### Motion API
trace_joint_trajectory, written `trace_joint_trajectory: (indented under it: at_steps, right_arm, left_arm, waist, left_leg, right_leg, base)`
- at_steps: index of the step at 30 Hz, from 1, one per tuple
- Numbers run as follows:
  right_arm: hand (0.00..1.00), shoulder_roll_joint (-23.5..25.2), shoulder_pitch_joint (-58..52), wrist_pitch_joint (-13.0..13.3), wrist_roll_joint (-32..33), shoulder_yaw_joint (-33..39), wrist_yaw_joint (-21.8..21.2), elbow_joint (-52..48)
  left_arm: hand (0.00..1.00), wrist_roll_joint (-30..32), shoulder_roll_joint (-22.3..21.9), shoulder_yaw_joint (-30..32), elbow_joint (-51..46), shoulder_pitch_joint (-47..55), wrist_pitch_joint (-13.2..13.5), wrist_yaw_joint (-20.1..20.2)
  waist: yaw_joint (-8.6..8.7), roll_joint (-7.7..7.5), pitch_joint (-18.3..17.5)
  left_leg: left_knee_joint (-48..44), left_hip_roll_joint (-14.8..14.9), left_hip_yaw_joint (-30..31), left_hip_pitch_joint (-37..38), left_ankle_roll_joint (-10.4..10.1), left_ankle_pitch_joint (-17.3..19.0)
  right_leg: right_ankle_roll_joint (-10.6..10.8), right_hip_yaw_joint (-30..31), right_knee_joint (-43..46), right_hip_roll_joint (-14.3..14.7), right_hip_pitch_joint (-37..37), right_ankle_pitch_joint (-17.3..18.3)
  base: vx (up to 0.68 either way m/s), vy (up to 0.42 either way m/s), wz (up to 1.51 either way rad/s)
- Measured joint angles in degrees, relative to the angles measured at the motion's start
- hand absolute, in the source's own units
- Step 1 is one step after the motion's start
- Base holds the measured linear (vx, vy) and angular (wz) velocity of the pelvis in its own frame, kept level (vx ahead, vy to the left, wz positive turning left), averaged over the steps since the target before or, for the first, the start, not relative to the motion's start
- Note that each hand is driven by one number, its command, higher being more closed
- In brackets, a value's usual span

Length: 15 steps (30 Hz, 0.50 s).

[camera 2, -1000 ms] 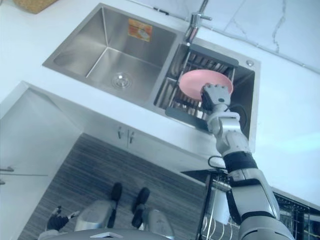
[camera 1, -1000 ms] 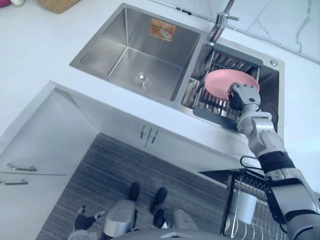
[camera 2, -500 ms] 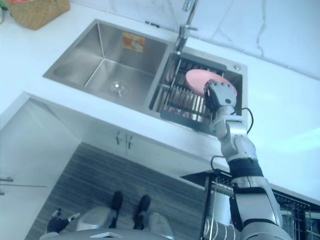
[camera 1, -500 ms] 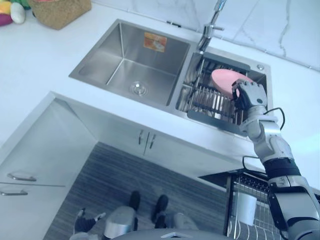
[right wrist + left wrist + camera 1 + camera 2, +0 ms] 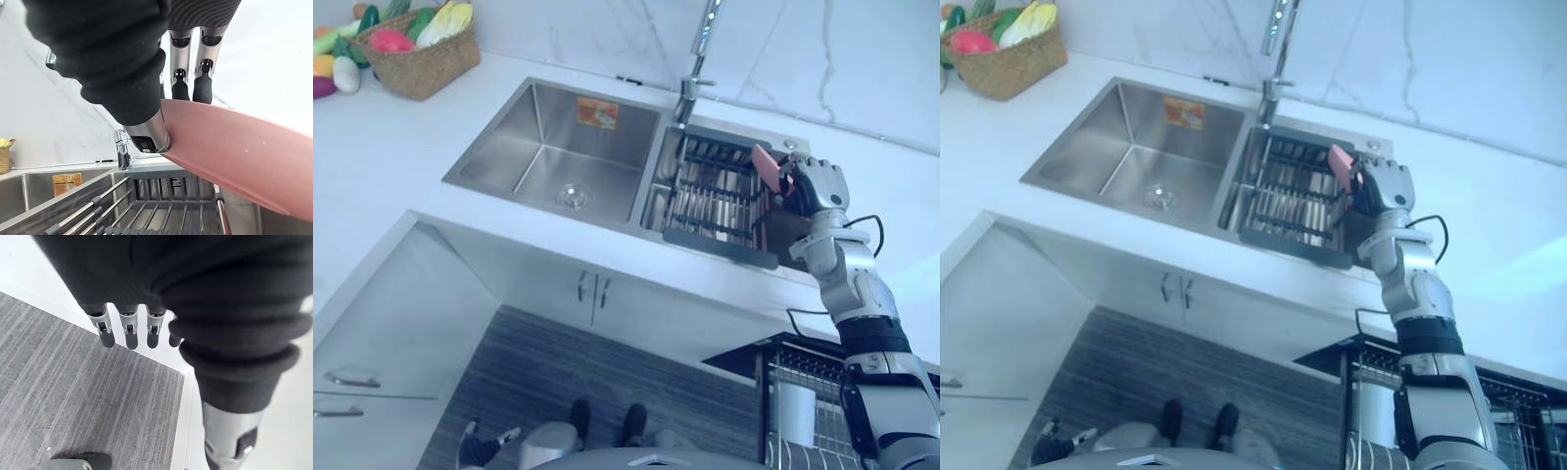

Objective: Walk over to the sink, pick up the cup, carry it to the dishwasher, place the cup inside the dishwasher, then close the dishwasher door

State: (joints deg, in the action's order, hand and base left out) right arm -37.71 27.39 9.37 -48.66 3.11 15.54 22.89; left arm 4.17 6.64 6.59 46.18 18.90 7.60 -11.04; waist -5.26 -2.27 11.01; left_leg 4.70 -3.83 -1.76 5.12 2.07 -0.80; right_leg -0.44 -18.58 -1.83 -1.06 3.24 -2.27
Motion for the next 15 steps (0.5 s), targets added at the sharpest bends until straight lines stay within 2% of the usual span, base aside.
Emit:
trace_joint_trajectory:
  at_steps: [4, 7, 10, 15]
  right_arm:
    - [1.0, -0.18, -0.04, 0.65, 0.01, 0.33, -0.05, -2.48]
    - [1.0, -2.18, -1.01, 1.11, 0.0, 0.52, -0.37, -4.06]
    - [1.0, -3.75, -2.77, 1.47, -0.01, 0.65, -0.36, -4.2]
    - [1.0, -3.75, -2.81, 1.81, -0.01, 2.85, -0.21, -6.24]
  left_arm:
    - [0.0, 0.46, -0.14, -0.14, 0.05, 0.22, 0.01, 0.02]
    - [0.0, 0.62, -0.08, -1.15, 0.05, 0.11, -0.03, 0.1]
    - [0.0, 0.64, -0.09, -2.36, 0.12, 0.09, -0.21, 0.27]
    - [0.0, 2.54, -0.12, -2.34, 1.74, 0.12, -0.94, 0.37]
  waist:
    - [1.06, 0.06, -0.82]
    - [2.37, 0.28, -1.25]
    - [2.61, 0.17, -2.38]
    - [2.56, -0.01, -2.41]
  left_leg:
    - [-0.04, 0.22, -2.4, 0.11, 0.02, 0.42]
    - [-0.31, 0.23, -2.73, 0.14, 0.06, 0.41]
    - [-0.31, 0.38, -3.19, 1.04, -0.03, 0.47]
    - [-0.31, 0.89, -8.36, 1.74, -0.08, 1.04]
  right_leg:
    - [-0.01, 2.24, -1.43, 0.5, -0.16, -1.1]
    - [0.01, 2.48, -1.74, 0.54, -0.16, -1.31]
    - [0.01, 3.21, -1.75, 0.73, 0.06, -1.4]
    - [-0.07, 8.18, -1.15, 1.49, -1.32, -2.43]
  base:
    - [0.0, 0.032, -0.29]
    - [0.02, 0.034, -0.08]
    - [0.04, 0.029, -0.11]
    - [-0.03, 0.018, -0.52]
